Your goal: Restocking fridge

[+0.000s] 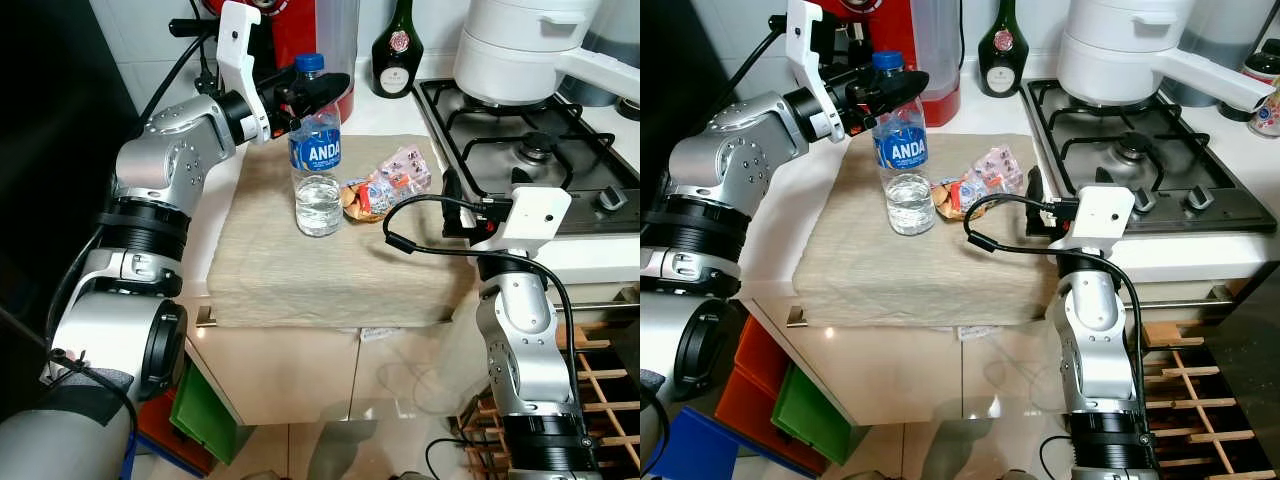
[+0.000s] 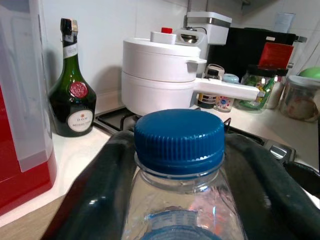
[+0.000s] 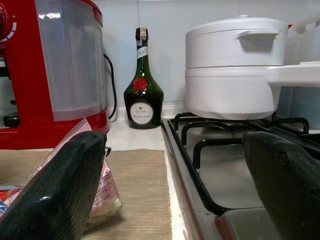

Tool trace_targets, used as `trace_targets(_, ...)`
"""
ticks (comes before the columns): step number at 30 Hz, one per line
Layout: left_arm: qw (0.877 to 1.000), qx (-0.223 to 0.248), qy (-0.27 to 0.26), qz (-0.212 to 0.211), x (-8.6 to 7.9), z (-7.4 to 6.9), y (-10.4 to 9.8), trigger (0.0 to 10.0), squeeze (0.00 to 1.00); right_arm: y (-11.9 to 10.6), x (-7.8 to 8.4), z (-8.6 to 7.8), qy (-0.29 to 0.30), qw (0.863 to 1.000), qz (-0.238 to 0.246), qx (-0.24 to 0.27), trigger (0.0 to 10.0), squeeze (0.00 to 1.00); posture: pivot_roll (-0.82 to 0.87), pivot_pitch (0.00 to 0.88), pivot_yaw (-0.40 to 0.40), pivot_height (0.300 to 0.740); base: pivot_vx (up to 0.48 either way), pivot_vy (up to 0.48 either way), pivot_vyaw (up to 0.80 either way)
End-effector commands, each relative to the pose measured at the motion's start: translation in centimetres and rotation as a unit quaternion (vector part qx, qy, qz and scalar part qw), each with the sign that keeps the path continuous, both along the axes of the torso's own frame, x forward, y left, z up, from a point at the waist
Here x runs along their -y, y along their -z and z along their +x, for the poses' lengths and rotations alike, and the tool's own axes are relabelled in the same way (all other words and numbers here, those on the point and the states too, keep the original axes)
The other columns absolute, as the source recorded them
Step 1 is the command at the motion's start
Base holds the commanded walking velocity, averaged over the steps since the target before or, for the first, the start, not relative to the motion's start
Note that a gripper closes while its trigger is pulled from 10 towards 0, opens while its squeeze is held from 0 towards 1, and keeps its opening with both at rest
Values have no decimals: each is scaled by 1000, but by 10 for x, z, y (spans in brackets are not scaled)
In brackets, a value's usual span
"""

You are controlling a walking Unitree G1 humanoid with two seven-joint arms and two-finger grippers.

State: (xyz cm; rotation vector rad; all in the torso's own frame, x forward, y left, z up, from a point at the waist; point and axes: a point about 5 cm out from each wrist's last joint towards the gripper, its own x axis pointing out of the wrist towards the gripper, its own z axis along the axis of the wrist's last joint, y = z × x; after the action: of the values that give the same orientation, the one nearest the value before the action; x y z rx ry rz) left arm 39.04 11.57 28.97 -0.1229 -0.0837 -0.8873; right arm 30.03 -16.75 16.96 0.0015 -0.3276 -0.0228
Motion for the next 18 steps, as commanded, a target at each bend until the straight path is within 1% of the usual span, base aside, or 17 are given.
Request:
trace_targets(1, 999, -39, -8, 24, -1, 0, 20, 0, 0, -1, -2, 1, -5, 1000, -1, -4, 10000, 0, -70, 0, 87, 740, 0, 0, 0)
trace_targets(3, 999, -34, 1, 17, 1, -3, 18, 0, 0, 0, -2, 1, -5, 1000, -1, -5, 10000, 0, -72, 0, 87, 740, 0, 0, 0)
trace_targets(4, 1000, -21, 10, 8, 4, -7, 14, 0, 0, 0, -2, 1, -4, 1000, -1, -5, 10000, 0, -72, 0, 87, 740, 0, 0, 0)
trace_targets(6, 1000, -15, 14, 6, 5, -9, 12, 0, 0, 0, -2, 1, -4, 1000, -1, -6, 10000, 0, -72, 0, 87, 740, 0, 0, 0)
trace_targets(9, 1000, 20, 24, -2, 7, -16, 5, 0, 0, 0, -2, 0, -5, 1000, -2, -6, 10000, 0, -69, 0, 84, 740, 0, 0, 0)
trace_targets(10, 1000, 20, 24, -2, 7, -16, 5, 0, 0, 0, -2, 0, -5, 1000, -2, -6, 10000, 0, -69, 0, 84, 740, 0, 0, 0)
trace_targets(11, 999, 42, 18, -10, 7, -19, 1, 118, 0, 1, -2, 0, -6, 1000, -2, -7, 10000, 0, -67, 0, 83, 740, 0, 0, 0)
trace_targets(12, 998, 62, 5, -13, 7, -20, -3, 2118, 0, 1, -2, 0, -7, 1000, -2, -7, 10000, 0, -67, 0, 82, 740, 0, 0, 0)
trace_targets(13, 994, 101, -36, -13, 5, -22, -8, 10000, 0, 1, -3, 0, -8, 1000, -2, -8, 10000, 0, -63, 0, 82, 740, 0, 0, 0)
trace_targets(14, 994, 101, -36, -13, 5, -22, -8, 10000, 0, 1, -3, 0, -8, 1000, -2, -8, 10000, 0, -63, 0, 82, 740, 0, 0, 0)
trace_targets(16, 990, 122, -67, -17, 3, -24, -11, 10000, 0, 2, -4, 0, -8, 1000, -2, -9, 10000, 0, -62, 0, 81, 740, 0, 0, 0)
trace_targets(18, 985, 146, -92, -26, 3, -31, -13, 10000, 0, 3, -4, 0, -9, 1000, -1, -10, 10000, 0, -61, 0, 81, 740, 0, 0, 0)
